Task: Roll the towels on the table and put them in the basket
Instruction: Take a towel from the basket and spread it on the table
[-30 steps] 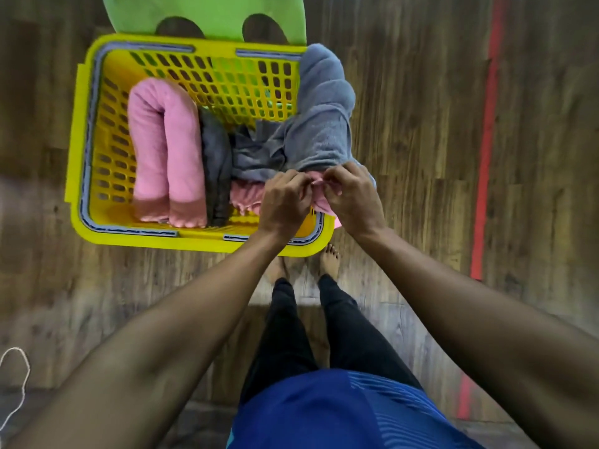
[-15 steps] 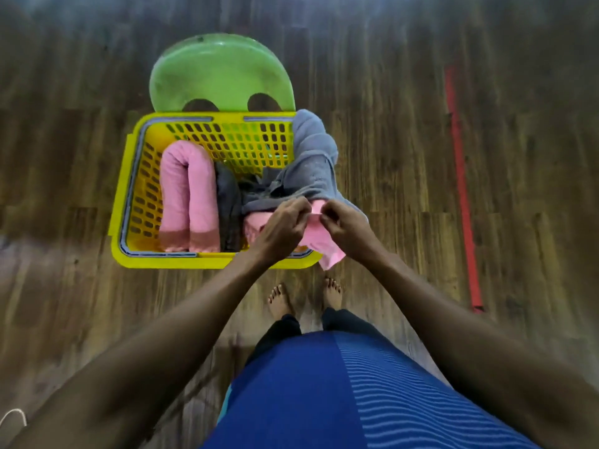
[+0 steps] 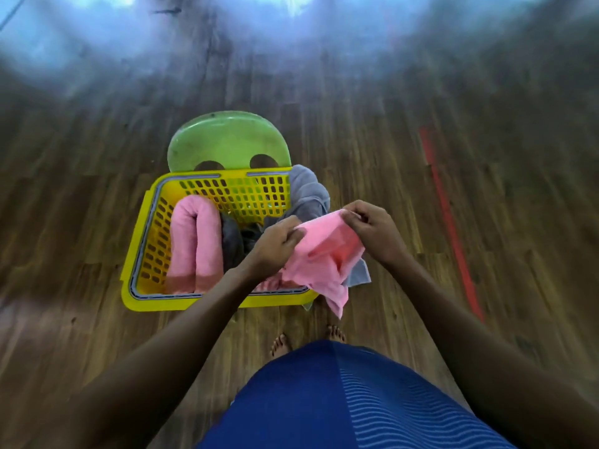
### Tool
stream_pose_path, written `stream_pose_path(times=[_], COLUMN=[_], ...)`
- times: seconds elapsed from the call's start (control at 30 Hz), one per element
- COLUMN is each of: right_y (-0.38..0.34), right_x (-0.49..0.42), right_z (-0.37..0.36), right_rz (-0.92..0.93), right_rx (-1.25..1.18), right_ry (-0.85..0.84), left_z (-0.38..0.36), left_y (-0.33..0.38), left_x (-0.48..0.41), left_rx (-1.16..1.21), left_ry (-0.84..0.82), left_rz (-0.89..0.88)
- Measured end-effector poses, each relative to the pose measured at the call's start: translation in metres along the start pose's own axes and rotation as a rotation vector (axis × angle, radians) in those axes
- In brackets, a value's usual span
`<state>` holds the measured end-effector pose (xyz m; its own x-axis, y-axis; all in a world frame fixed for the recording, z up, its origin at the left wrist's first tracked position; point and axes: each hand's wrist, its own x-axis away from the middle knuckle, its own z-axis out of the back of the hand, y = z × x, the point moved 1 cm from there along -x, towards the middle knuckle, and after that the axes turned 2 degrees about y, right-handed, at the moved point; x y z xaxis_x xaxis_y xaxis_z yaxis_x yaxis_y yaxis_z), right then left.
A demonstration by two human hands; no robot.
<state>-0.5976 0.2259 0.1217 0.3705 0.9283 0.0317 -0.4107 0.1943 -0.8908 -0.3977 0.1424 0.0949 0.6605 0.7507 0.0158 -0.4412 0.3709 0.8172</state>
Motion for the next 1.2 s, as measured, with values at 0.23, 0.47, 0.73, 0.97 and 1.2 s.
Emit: stream_pose_path(times=[0.23, 0.47, 0.73, 0.97, 1.2], right_y=[0.010, -0.031, -0.050, -0.059, -0.042], right_x=[0.002, -0.006, -0.005, -0.001, 0.001], right_z=[0.013, 0.004, 0.016, 0.035, 0.051], right_rz=[-0.071, 0.034, 0.088, 0.144, 0.115], right_rx=[0.002, -0.136, -0.149, -0.112, -0.100], right_ry=[-0.074, -0.179, -0.116, -0.032, 0.028], left_z=[0.014, 0.023, 0.034, 0.033, 0.039], left_y=[0.035, 0.083, 0.069, 0.035, 0.044], left_x=[-0.020, -0.057, -0.033, -0.022, -0.030], left_rx=[0.026, -0.086, -0.148, -0.268, -0.217], left_ry=[0.098, 0.039, 0.016, 0.091, 0.293], left_rz=[-0.056, -0.196, -0.299, -0.258, -0.006])
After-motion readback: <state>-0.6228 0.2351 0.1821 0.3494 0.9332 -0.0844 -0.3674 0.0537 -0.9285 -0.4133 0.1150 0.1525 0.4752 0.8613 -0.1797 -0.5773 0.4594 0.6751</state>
